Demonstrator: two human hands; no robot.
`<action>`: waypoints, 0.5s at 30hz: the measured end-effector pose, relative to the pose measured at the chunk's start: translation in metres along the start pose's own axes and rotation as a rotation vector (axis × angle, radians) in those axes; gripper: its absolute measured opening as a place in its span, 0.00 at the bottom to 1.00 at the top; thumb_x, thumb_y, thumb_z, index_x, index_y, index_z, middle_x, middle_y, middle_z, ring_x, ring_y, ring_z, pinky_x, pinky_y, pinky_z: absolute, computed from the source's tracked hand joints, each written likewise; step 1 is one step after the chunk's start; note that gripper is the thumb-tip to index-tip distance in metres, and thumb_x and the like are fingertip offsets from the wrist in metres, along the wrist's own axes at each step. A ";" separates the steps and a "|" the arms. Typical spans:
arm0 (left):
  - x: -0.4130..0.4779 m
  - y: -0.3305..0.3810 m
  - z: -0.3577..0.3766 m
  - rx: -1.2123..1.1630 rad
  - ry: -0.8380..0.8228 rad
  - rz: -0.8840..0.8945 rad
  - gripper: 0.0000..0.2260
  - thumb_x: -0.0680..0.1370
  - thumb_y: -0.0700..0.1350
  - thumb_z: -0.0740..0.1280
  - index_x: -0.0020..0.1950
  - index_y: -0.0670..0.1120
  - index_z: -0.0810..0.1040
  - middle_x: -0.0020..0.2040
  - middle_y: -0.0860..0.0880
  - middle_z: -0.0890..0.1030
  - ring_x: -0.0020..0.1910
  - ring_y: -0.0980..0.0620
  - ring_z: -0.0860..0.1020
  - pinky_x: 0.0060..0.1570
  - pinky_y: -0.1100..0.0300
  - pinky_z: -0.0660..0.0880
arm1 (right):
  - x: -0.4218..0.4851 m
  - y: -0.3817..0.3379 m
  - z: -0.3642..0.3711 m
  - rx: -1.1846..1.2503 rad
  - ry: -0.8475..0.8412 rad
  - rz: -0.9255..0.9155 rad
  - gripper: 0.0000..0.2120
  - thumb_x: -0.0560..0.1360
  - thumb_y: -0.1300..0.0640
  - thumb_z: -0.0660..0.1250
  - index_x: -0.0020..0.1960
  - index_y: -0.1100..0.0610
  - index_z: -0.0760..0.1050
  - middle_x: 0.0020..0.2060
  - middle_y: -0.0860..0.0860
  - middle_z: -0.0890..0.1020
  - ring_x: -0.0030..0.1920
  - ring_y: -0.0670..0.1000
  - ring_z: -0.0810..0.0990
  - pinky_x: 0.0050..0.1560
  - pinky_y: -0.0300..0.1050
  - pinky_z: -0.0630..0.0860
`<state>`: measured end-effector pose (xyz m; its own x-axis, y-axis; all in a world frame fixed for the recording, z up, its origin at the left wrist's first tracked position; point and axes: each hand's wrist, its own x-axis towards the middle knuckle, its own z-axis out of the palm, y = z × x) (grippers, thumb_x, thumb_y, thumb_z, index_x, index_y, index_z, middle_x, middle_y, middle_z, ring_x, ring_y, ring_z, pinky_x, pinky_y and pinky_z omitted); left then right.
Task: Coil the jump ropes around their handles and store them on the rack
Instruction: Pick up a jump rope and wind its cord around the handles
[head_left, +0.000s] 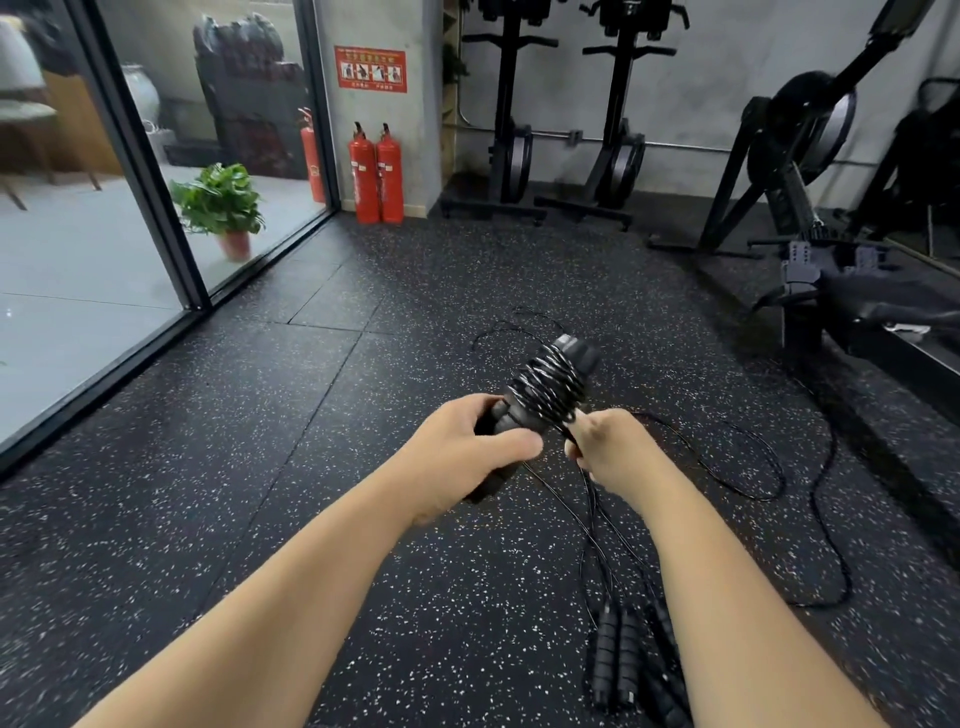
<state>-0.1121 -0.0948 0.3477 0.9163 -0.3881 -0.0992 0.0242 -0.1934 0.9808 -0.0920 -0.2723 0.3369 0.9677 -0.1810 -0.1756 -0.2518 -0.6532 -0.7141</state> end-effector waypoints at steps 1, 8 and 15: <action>0.003 -0.001 -0.002 -0.028 0.046 -0.017 0.08 0.75 0.43 0.72 0.48 0.43 0.75 0.33 0.50 0.74 0.28 0.53 0.69 0.28 0.61 0.67 | -0.001 0.003 0.003 -0.035 0.020 -0.020 0.09 0.82 0.62 0.54 0.50 0.58 0.73 0.43 0.52 0.80 0.43 0.53 0.79 0.42 0.45 0.73; 0.018 -0.019 -0.017 0.217 0.401 -0.008 0.12 0.71 0.48 0.74 0.44 0.42 0.77 0.32 0.52 0.75 0.30 0.52 0.71 0.30 0.60 0.69 | -0.019 -0.022 0.010 -0.324 0.061 -0.294 0.21 0.80 0.49 0.58 0.31 0.58 0.67 0.28 0.52 0.73 0.31 0.55 0.71 0.31 0.46 0.63; 0.017 -0.022 -0.029 0.651 0.577 0.019 0.14 0.69 0.55 0.72 0.45 0.49 0.73 0.43 0.50 0.79 0.43 0.47 0.77 0.38 0.54 0.73 | -0.040 -0.050 0.009 -0.491 0.052 -0.466 0.16 0.78 0.46 0.62 0.40 0.57 0.77 0.34 0.49 0.79 0.38 0.53 0.77 0.35 0.45 0.69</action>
<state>-0.0849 -0.0707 0.3291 0.9781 0.0865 0.1895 -0.0652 -0.7368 0.6730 -0.1176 -0.2263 0.3734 0.9778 0.1732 0.1181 0.2023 -0.9274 -0.3147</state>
